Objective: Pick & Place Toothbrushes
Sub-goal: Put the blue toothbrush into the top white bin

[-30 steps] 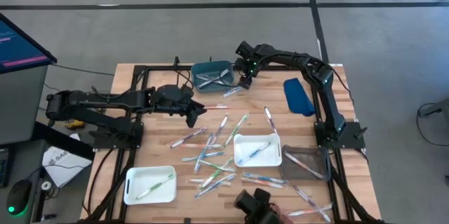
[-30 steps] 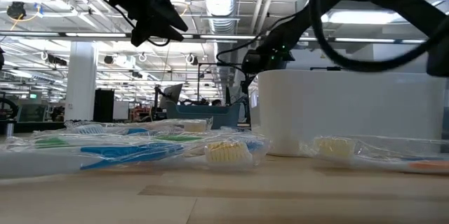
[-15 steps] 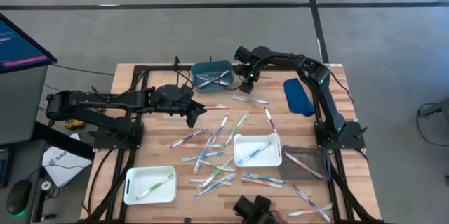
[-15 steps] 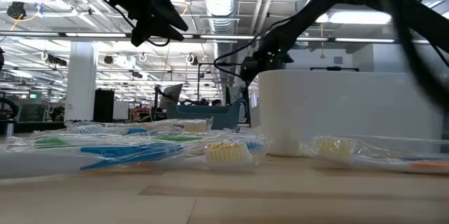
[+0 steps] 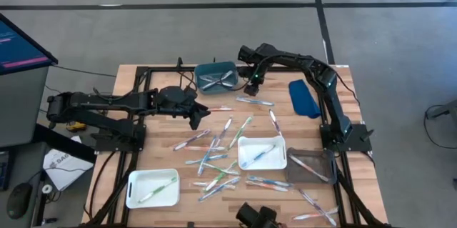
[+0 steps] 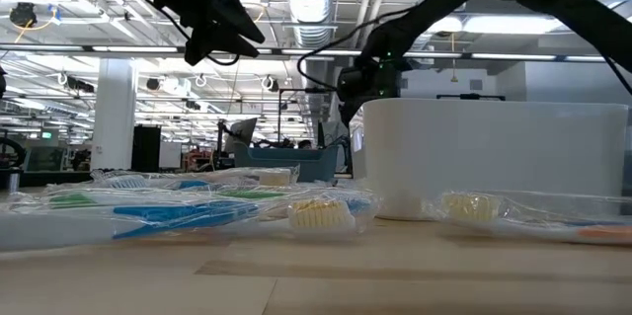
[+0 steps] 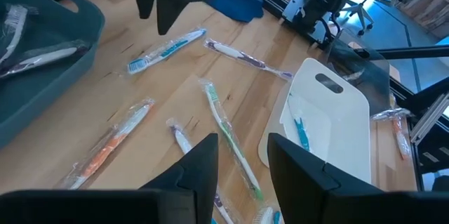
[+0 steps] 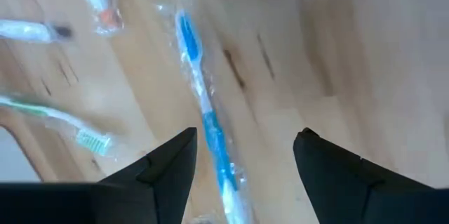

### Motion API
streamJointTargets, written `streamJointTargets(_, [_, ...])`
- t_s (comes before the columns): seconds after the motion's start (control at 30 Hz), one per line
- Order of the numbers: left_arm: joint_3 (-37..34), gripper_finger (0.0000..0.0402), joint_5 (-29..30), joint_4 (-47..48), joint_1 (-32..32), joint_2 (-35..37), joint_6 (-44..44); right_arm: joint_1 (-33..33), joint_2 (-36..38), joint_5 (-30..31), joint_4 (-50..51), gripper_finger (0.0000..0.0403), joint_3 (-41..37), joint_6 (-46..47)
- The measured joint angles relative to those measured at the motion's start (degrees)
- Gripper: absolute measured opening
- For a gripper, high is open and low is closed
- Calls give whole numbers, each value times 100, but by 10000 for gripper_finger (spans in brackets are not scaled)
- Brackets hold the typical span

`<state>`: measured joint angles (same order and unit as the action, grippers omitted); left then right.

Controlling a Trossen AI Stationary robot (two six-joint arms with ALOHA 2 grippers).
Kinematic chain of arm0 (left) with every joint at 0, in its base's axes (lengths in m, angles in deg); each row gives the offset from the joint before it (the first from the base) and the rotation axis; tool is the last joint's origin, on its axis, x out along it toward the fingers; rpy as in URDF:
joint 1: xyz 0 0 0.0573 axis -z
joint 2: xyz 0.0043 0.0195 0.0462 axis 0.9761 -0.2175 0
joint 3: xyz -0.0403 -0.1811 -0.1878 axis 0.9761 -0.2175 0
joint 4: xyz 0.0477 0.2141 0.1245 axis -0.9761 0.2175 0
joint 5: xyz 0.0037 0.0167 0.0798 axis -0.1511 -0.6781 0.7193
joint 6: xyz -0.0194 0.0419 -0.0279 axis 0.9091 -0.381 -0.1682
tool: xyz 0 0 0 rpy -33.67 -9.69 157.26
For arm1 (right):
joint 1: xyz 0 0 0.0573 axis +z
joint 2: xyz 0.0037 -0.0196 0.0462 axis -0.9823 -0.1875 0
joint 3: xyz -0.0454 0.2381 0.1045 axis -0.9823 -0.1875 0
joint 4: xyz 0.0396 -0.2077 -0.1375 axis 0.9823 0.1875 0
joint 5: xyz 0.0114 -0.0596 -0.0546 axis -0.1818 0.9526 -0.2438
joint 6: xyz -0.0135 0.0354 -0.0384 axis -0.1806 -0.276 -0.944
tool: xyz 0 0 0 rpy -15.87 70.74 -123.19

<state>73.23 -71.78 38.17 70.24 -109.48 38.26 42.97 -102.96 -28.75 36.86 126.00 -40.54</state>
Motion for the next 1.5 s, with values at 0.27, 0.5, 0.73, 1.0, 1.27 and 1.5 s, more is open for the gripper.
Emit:
streamJointTargets(0.27, [0,117,-8,-18,91,0,17,279,-4,-312,123,230,-59,-574])
streamJointTargets(0.5, [0,117,-124,-24,91,0,22,235,-4,-555,312,230,-360,-633])
streamJointTargets(0.73, [0,117,-124,-60,91,0,22,53,14,-551,306,230,-487,-703])
streamJointTargets(1.0, [0,117,-124,-114,91,0,22,33,103,-12,152,226,-487,-956])
streamJointTargets(1.27, [0,117,-131,-113,106,0,302,360,292,272,198,183,-556,-953])
streamJointTargets(1.5, [0,117,-145,-114,203,0,328,605,1978,52,523,129,-1482,-991])
